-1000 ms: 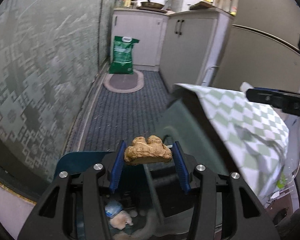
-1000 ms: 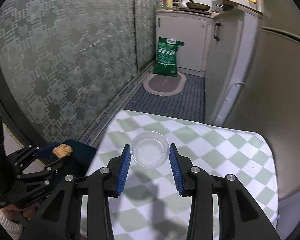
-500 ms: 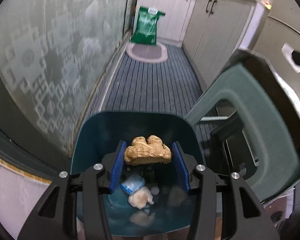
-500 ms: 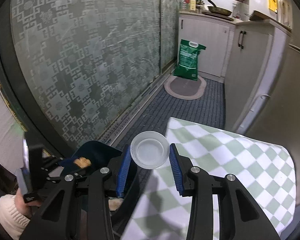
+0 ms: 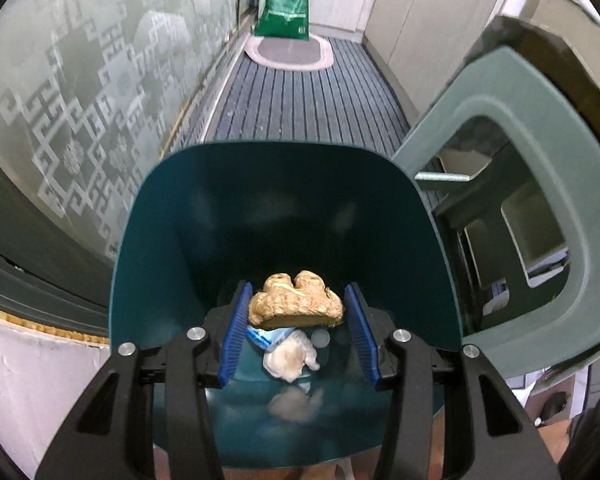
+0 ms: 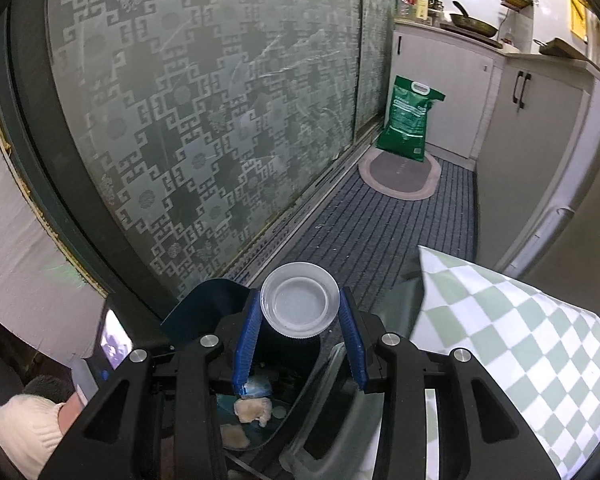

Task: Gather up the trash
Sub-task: 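Open the left tool to drop the bread while the right tool drops the lid into the bin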

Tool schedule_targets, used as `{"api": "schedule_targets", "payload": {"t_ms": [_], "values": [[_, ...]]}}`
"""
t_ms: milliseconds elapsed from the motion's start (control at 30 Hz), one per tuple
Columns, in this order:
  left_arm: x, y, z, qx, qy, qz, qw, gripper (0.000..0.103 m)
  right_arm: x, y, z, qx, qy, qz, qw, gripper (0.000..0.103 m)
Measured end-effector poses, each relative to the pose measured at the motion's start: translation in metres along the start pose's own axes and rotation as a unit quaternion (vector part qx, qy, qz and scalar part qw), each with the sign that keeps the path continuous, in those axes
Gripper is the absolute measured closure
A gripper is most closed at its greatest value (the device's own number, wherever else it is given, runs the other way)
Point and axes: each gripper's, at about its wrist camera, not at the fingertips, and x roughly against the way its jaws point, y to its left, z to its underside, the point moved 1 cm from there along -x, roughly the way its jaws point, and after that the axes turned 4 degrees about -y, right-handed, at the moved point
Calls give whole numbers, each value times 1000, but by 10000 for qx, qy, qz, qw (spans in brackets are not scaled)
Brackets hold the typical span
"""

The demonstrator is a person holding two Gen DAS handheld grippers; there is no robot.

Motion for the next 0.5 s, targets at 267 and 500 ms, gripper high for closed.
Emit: {"api": "schedule_targets", "payload": {"t_ms": [267,500], "values": [[-8,6,9,-55,229,21,9997,48,-13,17,1,81,119,-92,9999,63],[13,15,1,90,-167,-11,9998,61,-29,26,6,84,280,-115,9995,64]]}}
